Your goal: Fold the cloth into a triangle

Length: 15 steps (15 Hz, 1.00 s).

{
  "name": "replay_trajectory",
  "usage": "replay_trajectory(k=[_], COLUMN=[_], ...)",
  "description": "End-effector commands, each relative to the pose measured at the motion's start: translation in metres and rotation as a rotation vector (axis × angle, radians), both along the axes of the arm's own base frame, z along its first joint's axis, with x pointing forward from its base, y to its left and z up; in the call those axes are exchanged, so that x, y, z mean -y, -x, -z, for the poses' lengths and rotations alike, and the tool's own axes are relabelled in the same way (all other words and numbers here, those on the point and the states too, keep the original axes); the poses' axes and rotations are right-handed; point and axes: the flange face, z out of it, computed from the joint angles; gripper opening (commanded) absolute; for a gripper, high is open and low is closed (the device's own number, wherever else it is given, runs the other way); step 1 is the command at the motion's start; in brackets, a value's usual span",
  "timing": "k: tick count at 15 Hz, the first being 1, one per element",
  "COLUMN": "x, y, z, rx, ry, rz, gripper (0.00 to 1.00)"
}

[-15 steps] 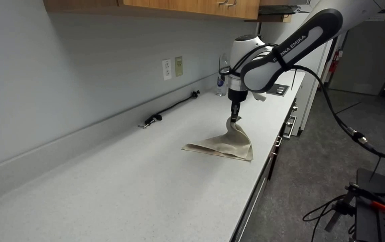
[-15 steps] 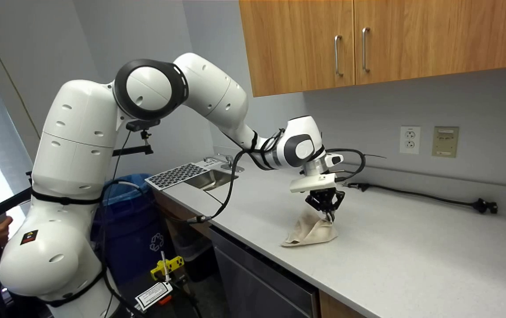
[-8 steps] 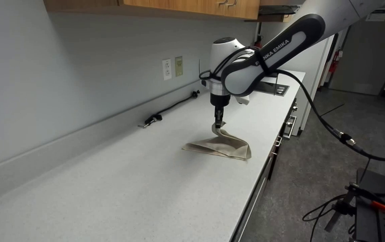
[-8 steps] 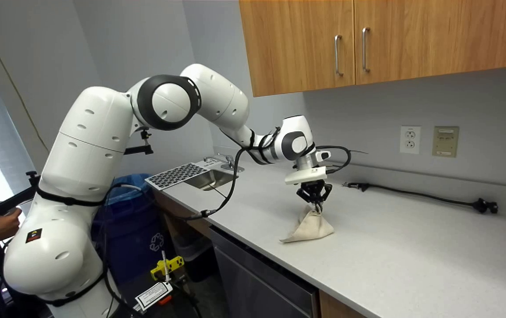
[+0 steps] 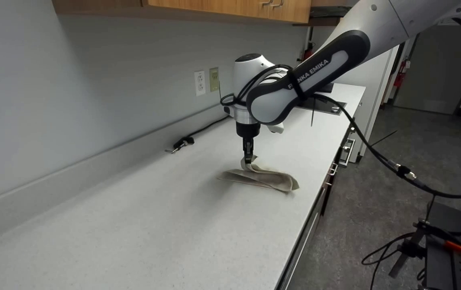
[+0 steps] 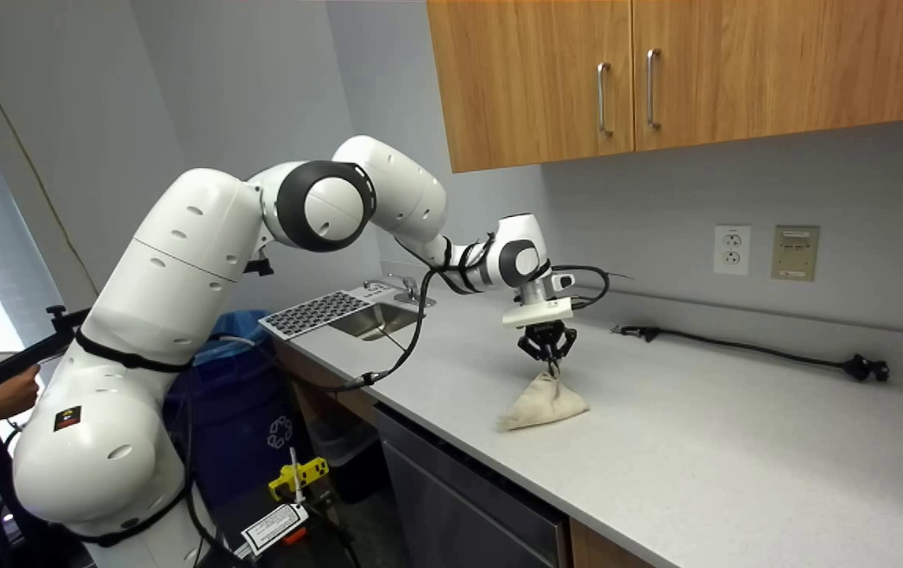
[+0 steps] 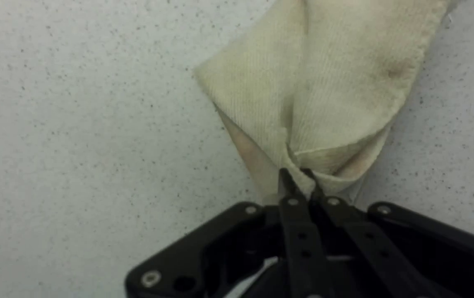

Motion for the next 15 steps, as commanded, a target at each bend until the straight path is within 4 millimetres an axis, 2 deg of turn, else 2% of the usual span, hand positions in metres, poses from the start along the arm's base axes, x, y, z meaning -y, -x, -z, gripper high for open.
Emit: replay_trajectory(k=[1,2,8,11,15], x=[-0.015,-0.018,-0.026,-0.032,-0.039], y=[-0.013,-0.014,-0.018,-0.016,-0.008], z=[0.002,0.002,-0.003,-0.014,-0.04], rx=[-0.02,-0.016,0.008,0.022,0.036], ry=[0.003,0.004,0.005,-0.013,-0.048], rz=[-0.053,-0.061,-0.089,-0.094,-0.086], gripper=[0.2,0.3,0.76,0.97,1.0])
